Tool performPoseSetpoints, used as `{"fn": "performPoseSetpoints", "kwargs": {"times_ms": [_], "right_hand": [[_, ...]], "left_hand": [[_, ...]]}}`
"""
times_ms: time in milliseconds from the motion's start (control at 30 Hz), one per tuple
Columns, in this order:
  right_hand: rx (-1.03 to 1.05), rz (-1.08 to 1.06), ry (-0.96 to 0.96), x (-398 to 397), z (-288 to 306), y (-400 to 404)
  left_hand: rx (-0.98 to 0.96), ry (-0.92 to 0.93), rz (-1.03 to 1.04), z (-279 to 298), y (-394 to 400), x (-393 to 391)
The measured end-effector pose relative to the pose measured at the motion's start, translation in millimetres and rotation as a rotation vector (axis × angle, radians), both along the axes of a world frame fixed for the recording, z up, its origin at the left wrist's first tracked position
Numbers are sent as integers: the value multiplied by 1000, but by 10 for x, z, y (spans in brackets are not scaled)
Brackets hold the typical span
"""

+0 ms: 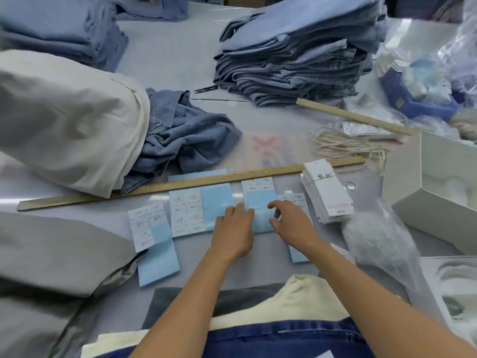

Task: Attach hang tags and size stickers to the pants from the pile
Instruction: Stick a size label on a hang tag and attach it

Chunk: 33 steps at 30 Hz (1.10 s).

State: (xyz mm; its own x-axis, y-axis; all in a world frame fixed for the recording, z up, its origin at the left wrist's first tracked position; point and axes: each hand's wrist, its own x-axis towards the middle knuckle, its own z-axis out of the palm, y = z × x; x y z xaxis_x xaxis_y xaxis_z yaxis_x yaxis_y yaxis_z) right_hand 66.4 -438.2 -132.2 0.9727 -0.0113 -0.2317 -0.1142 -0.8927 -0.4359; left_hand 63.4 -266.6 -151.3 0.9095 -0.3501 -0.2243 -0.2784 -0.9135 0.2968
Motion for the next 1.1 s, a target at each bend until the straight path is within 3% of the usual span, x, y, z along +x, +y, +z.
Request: {"fn": "performPoseSetpoints", "kwargs": {"times_ms": [133,300,433,633,1100], "right_hand": [[-98,56,81,33,-84,2],[-162,81,-62,172,-89,-51],[-263,223,-59,138,-242,26],[-188,208,-77,136,-352,-12],[-162,208,-58,277,-325,11]], "left_hand": [[-65,-23,8,-147,65,10],[-91,-92,34,-191,49,6],[-148,-100,84,-219,57,134],[-62,-25,31,-322,6,197],[-198,-52,48,-263,-35,196]]}}
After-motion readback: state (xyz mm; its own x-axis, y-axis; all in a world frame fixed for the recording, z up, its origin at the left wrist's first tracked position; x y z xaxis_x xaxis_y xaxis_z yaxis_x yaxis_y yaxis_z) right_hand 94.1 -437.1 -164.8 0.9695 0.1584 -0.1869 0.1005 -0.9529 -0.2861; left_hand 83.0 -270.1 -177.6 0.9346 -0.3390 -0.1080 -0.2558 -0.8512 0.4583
